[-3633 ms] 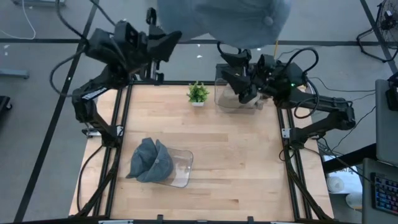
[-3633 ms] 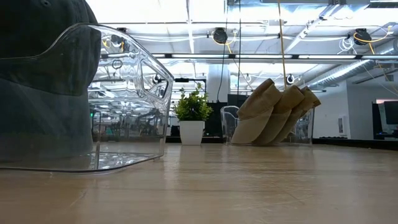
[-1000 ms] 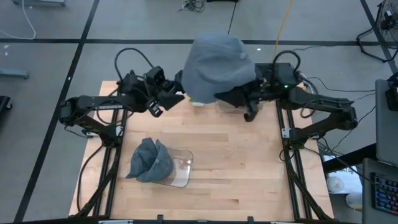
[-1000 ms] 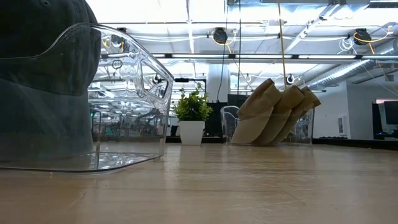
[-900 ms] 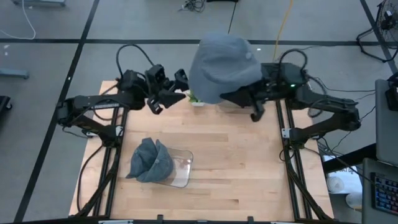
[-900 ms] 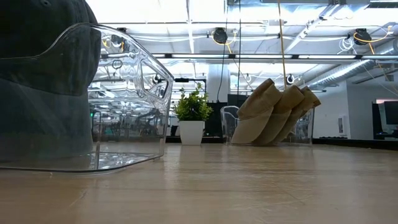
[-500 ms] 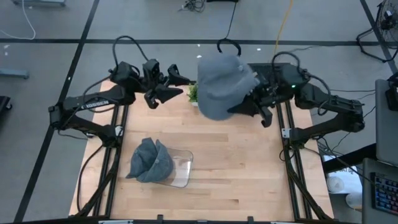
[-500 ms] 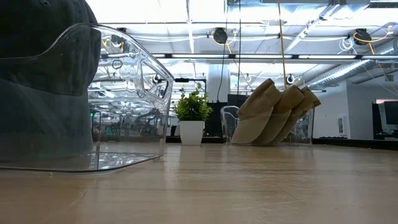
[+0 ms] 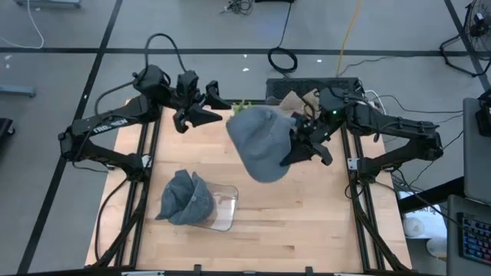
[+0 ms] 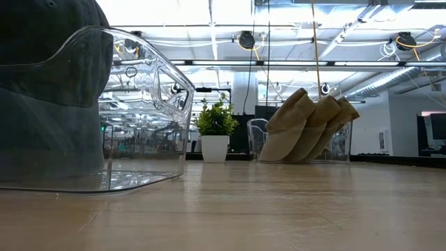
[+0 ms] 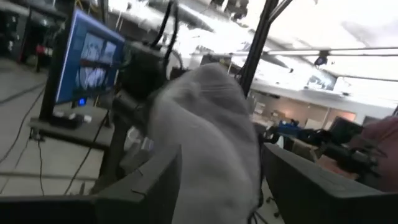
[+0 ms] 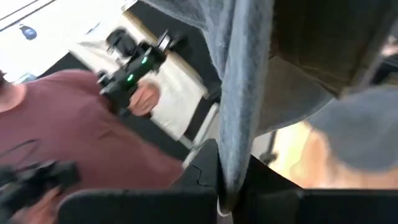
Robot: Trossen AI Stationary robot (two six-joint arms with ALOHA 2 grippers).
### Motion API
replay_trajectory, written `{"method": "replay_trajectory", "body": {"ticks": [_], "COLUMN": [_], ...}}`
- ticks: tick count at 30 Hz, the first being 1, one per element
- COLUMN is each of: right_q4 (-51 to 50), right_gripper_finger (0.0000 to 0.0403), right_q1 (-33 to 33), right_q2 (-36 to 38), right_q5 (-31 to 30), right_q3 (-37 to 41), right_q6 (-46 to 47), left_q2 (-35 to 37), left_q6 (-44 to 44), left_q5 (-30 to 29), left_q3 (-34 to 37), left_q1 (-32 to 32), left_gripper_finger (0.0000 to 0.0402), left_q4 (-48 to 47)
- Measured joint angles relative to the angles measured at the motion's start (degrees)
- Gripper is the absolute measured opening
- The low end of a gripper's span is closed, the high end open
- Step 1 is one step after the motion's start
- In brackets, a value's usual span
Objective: Pick & Place hat
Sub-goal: Put the gray cap into the bottom transparent bin
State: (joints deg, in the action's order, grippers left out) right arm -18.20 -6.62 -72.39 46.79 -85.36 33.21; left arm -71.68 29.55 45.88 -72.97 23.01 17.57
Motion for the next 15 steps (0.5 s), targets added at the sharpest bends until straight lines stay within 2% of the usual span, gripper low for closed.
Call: {"method": "replay_trajectory", "body": {"ticks": [5, 8, 15], "right_q4": [-0.11, -0.10, 1.88], "right_gripper_finger": [0.0000, 0.0000, 0.0000], "right_q1": [2.20, 2.78, 2.99], "right_q2": [-2.11, -3.26, -7.24], "right_q5": [5.55, 6.73, 10.58], "right_q3": [0.00, 0.00, -0.02], "right_q6": [2.38, 3.19, 4.73], "left_q2": [-0.15, -0.09, -0.13], "left_q6": [-2.37, -4.42, -4.95], "left_q5": [2.19, 2.74, 5.30], "left_q3": [-2.26, -2.90, -2.90], "left_q1": [1.57, 1.86, 1.84], "left_gripper_finger": [0.0230, 0.0224, 0.0214], "left_q4": [-6.22, -10.47, -13.65]}}
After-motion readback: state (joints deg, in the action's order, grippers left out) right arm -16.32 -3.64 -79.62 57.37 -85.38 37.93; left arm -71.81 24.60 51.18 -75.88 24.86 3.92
